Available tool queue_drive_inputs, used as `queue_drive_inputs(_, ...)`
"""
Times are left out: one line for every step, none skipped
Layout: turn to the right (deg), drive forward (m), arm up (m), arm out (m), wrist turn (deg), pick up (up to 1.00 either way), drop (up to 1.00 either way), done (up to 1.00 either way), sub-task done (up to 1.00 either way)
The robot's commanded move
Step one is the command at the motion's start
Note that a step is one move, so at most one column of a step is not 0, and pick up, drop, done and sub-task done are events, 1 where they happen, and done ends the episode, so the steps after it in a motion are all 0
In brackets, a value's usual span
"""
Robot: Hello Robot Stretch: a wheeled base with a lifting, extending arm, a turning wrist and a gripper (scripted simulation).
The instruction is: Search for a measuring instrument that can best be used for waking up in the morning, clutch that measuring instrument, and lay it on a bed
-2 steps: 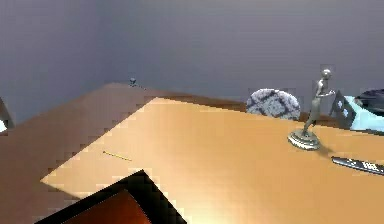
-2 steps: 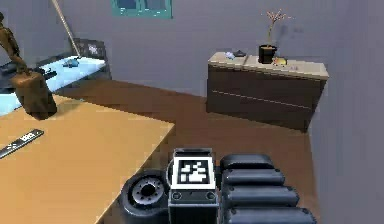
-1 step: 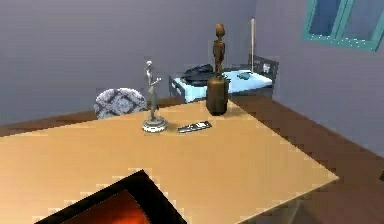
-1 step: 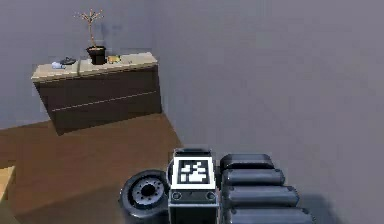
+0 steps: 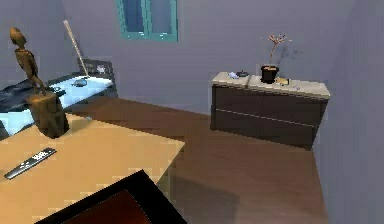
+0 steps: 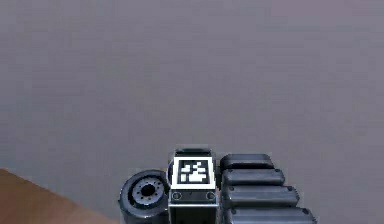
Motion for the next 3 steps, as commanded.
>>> queue_drive_inputs(30.0,0.00,0.00,0.00,0.0,0.00,0.00,0.00,0.00)
queue_drive_inputs(0.0,0.90,0.00,0.00,0.0,0.00,0.00,0.00,0.00)
queue_drive_inputs(-45.0,0.00,0.00,0.00,0.0,0.00,0.00,0.00,0.00)
